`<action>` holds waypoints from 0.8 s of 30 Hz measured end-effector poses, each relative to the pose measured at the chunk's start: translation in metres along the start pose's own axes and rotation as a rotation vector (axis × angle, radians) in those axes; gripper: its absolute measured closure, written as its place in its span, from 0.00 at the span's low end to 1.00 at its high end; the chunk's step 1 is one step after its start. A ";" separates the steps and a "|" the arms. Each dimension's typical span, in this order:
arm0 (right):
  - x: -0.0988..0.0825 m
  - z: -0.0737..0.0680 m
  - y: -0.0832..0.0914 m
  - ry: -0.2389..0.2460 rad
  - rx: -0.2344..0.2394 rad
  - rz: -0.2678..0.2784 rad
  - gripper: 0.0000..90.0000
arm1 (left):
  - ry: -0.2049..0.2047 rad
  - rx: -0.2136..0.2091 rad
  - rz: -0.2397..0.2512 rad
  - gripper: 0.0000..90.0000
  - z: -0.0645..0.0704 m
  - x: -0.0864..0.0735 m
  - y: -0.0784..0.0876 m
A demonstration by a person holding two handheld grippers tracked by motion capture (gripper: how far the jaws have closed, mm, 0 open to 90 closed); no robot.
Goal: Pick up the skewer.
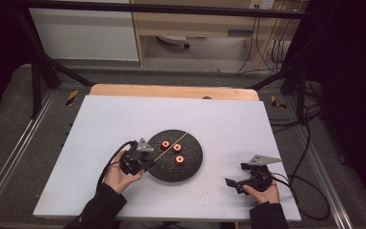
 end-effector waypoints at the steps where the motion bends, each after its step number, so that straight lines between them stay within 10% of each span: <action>1: 0.000 0.000 0.000 -0.001 -0.002 0.001 0.01 | 0.005 0.002 0.008 0.98 0.000 -0.001 0.002; 24: 0.012 -0.003 -0.004 -0.016 -0.015 0.002 0.01 | 0.078 0.030 0.144 0.98 0.002 -0.026 0.036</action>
Point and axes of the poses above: each handheld gripper's, and its own axes: y roughly backward along the jaws, x roughly out of its top, z roughly to its right, the point moved 10 cm from there along -y, roughly forward along the jaws, and after that the axes turned 13 degrees about z, right-handed, at the moved point
